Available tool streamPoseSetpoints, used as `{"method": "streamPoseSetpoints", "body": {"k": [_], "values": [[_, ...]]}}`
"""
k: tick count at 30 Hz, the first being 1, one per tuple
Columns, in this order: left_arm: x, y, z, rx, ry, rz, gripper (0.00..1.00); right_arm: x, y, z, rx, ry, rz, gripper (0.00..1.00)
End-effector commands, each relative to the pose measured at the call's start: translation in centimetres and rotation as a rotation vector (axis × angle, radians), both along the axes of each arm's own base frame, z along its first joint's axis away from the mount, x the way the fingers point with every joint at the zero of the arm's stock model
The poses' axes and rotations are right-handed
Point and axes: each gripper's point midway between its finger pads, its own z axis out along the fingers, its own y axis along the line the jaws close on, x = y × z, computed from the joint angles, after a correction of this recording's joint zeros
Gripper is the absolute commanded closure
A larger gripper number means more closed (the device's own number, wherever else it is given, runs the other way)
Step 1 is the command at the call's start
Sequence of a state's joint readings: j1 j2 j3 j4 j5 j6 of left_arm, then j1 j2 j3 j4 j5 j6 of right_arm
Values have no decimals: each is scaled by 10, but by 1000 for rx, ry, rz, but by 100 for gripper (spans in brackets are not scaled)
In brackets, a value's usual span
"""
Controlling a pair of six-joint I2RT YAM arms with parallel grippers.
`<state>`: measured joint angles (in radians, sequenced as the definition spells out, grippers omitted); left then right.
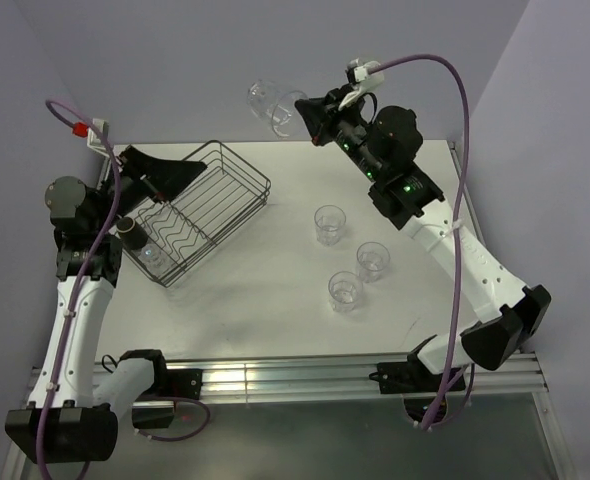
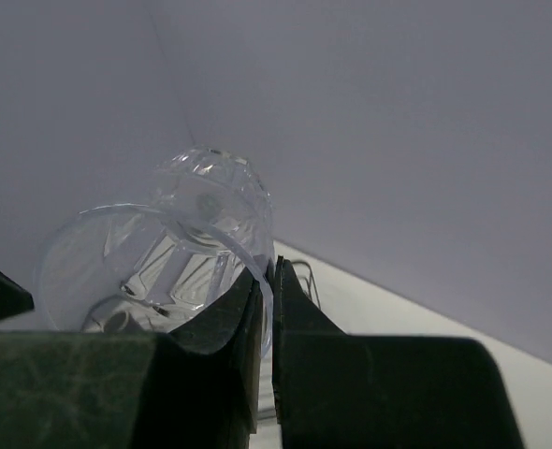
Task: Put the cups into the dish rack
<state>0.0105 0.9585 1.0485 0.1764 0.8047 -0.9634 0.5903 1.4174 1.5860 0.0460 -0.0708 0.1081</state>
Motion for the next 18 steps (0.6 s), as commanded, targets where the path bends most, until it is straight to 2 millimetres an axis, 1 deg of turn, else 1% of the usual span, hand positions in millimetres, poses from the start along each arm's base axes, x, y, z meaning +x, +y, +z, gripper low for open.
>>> {"method": "streamPoseSetpoints", "body": {"k": [1, 2, 3, 4, 5, 6, 7, 8, 10, 11, 18], "values": [[-36, -7, 56, -219, -106, -124, 1, -36, -3, 83, 233, -256, 48, 100], [-39, -6, 61, -265, -89, -138, 1, -41, 4, 76, 245, -248, 70, 100], [-40, -3, 68, -299, -121, -129, 1, -48, 4, 83, 281, -276, 87, 100], [-39, -2, 71, -323, -117, -126, 1, -58, 3, 88, 305, -295, 111, 100], [-37, 0, 73, -363, -79, -133, 1, -61, 8, 77, 312, -286, 132, 100], [-35, 0, 75, -380, -77, -131, 1, -71, 8, 86, 351, -330, 157, 100], [-34, 1, 77, -387, -77, -133, 1, -81, 10, 88, 361, -344, 193, 100], [-33, 1, 79, -397, -79, -136, 1, -85, 15, 82, 374, -327, 226, 100], [-35, 1, 84, -400, -100, -144, 1, -94, 23, 81, 384, -310, 277, 100], [-39, -5, 86, -402, -96, -173, 1, -97, 26, 78, 384, -301, 298, 100], [-44, -15, 82, -380, -69, -220, 1, -125, 44, 76, 390, -312, 413, 100]]}}
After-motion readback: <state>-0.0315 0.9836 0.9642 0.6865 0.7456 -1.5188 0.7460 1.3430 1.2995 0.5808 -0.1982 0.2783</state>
